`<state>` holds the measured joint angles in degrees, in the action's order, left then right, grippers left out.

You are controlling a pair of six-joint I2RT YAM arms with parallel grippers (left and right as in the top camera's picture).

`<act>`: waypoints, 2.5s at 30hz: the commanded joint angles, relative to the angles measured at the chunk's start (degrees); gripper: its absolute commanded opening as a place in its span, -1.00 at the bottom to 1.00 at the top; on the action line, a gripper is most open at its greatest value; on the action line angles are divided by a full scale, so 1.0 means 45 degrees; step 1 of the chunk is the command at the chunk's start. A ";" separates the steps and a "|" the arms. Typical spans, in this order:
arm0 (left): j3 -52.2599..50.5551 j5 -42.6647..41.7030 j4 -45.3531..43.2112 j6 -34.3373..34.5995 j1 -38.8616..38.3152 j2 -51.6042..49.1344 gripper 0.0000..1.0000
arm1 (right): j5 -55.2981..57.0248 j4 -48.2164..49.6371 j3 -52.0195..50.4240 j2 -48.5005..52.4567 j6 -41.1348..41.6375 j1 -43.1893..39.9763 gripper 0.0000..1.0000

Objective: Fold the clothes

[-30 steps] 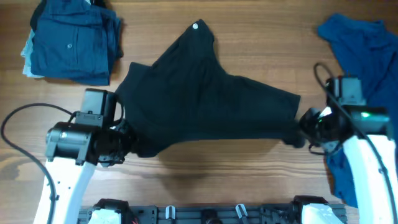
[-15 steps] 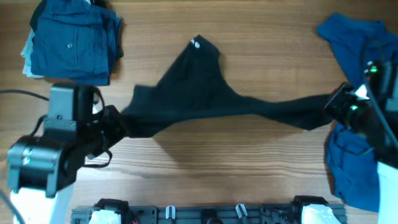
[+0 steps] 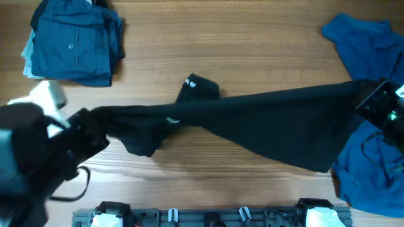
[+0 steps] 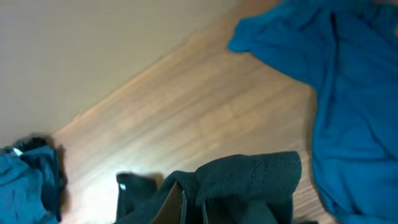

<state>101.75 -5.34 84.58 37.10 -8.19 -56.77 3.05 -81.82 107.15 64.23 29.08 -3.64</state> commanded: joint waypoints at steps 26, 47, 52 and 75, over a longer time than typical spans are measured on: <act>0.9602 0.1350 -0.6985 -0.3793 0.0049 -0.8223 -0.92 | -0.4129 0.4653 0.6975 0.6844 -0.1899 -0.1588 -0.91; 0.2098 -0.0534 0.2657 -0.2540 0.0044 -1.2143 -0.92 | -0.3555 -0.0204 -0.2137 0.7514 -0.2803 0.0806 -0.91; 0.1200 -0.1943 0.2662 -0.3745 -0.0248 -1.1706 -0.92 | -0.2472 -0.1583 -0.2317 0.7417 -0.2793 0.1127 -0.91; -0.1807 0.0408 0.2662 0.0520 -0.4677 -0.9146 -0.92 | -0.0107 -0.2297 -0.2327 0.5659 -0.1889 0.1005 -0.91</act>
<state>95.88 -5.80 96.31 35.03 -29.30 -102.94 0.32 -91.94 96.82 94.61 19.03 1.30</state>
